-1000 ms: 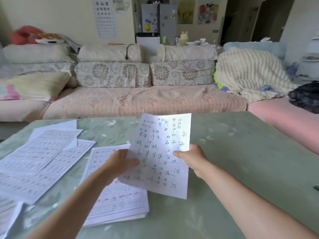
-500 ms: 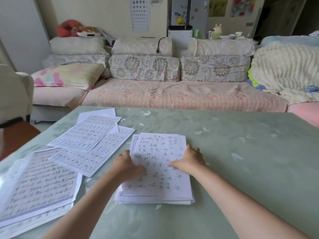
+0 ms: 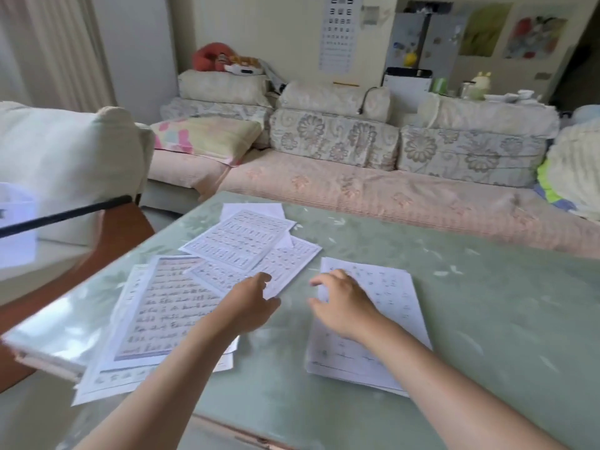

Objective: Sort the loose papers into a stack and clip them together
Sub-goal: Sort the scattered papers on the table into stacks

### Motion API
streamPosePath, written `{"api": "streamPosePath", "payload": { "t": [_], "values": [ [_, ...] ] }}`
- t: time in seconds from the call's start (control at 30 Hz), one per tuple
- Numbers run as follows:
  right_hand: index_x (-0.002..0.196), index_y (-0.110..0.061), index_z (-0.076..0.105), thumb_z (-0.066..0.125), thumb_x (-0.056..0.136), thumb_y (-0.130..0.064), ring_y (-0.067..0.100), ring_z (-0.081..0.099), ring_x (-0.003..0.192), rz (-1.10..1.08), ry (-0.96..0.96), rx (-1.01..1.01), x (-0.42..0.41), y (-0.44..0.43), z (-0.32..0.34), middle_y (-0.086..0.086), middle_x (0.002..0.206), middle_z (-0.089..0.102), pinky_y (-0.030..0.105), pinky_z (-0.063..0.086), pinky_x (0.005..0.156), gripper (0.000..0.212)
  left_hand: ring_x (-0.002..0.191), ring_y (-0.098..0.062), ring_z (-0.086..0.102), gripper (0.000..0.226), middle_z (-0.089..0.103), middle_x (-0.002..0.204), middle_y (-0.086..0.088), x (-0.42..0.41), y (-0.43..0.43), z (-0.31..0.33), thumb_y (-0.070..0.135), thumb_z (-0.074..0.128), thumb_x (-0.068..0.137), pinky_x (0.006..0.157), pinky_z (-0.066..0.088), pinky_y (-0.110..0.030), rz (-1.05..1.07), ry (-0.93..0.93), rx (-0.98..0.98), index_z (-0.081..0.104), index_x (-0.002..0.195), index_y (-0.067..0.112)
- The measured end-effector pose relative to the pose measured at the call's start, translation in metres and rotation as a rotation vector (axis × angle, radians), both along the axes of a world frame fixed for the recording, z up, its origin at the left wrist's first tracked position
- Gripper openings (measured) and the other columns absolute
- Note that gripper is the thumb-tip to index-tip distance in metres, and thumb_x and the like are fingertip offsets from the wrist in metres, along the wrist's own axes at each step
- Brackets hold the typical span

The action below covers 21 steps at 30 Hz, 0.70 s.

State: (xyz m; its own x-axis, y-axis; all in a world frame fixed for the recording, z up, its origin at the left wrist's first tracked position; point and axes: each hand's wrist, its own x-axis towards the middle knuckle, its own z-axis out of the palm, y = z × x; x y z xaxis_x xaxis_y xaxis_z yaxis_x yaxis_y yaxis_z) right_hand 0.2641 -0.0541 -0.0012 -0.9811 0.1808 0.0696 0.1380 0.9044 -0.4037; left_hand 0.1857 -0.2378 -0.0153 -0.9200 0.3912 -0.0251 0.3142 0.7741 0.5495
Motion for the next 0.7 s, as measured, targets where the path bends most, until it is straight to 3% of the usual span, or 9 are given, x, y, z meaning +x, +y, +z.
{"api": "streamPosePath", "payload": {
  "t": [0.13,0.23,0.33,0.47,0.57,0.7],
  "values": [
    [0.139,-0.028,0.048,0.062,0.085,-0.053,0.020,0.035,0.139,0.172,-0.123,-0.025,-0.040,-0.070,-0.011,0.001,0.144,0.042,0.035,0.031,0.114,0.061,0.131,-0.024,0.040,0.061,0.049,0.142,-0.004,-0.014,-0.069,-0.010,0.037,0.065,0.086,0.106,0.036,-0.035,0.050,0.114,-0.106,0.044,0.141,0.020],
    [0.149,-0.022,0.034,0.062,0.082,-0.062,0.027,0.028,0.141,0.209,-0.189,0.066,-0.065,-0.101,-0.020,0.006,0.150,0.033,0.040,0.026,0.117,0.083,0.138,-0.025,0.029,0.079,0.036,0.151,-0.002,-0.022,-0.114,-0.015,0.053,0.066,0.080,0.110,0.032,-0.040,0.110,0.064,-0.234,0.035,0.147,0.024],
    [0.152,-0.017,0.025,0.060,0.081,-0.063,0.030,0.023,0.144,0.213,-0.240,0.158,-0.081,-0.114,-0.023,0.010,0.155,0.026,0.043,0.024,0.118,0.092,0.141,-0.026,0.022,0.092,0.028,0.155,0.000,-0.026,-0.143,-0.020,0.067,0.063,0.075,0.113,0.026,-0.045,0.169,0.011,-0.322,0.029,0.149,0.026],
    [0.152,-0.013,0.024,0.047,0.091,-0.055,0.031,0.036,0.138,0.239,-0.270,0.332,-0.098,-0.118,-0.029,0.010,0.152,0.037,0.045,0.034,0.111,0.077,0.144,-0.025,0.014,0.098,0.020,0.156,0.003,-0.035,-0.161,-0.030,0.080,0.055,0.070,0.116,0.017,-0.047,0.132,-0.036,-0.357,0.025,0.150,0.030],
    [0.147,-0.009,0.033,0.043,0.097,-0.039,0.033,0.052,0.123,0.302,-0.204,0.514,-0.103,-0.122,-0.031,0.011,0.138,0.054,0.041,0.045,0.098,0.060,0.140,-0.026,0.022,0.094,0.026,0.153,0.000,-0.042,-0.160,-0.029,0.078,0.057,0.070,0.113,0.023,-0.048,0.130,-0.018,-0.363,0.031,0.147,0.031],
    [0.119,-0.006,0.053,0.045,0.093,-0.005,0.034,0.064,0.100,0.370,-0.071,0.670,-0.102,-0.129,-0.025,0.014,0.110,0.065,0.034,0.042,0.069,0.027,0.142,-0.026,0.022,0.091,0.024,0.156,-0.003,-0.045,-0.144,-0.030,0.064,0.061,0.079,0.114,0.023,-0.047,0.114,0.092,-0.307,0.021,0.151,0.025]
  ]
}}
